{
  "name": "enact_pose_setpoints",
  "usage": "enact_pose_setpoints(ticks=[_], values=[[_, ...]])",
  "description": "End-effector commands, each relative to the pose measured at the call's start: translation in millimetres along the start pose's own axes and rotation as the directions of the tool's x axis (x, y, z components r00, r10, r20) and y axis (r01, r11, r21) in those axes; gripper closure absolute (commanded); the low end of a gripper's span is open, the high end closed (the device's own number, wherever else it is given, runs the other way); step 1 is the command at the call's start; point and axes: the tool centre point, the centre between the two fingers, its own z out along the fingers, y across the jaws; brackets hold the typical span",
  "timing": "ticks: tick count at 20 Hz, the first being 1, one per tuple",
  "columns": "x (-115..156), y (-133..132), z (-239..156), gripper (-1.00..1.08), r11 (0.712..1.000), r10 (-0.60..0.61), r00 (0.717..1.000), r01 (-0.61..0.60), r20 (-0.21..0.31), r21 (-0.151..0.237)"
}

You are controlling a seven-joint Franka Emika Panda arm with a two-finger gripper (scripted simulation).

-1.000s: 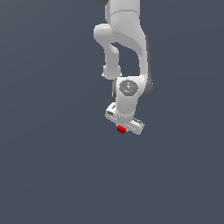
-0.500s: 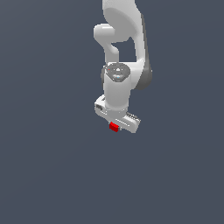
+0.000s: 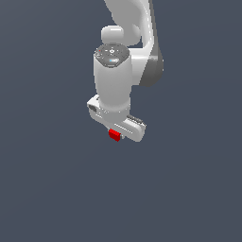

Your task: Pick up the red cube and move it to a goal position.

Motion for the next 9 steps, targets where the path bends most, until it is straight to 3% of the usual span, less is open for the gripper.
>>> enact_pose_setpoints(ticks=[1,9], values=[[6.7,1.3,-10.2,1.08,1.000,-0.001,1.000,0.001,0.001,0.000],[14.9,2.2,-20.9,1.08,1.000,-0.001,1.000,0.001,0.001,0.000]])
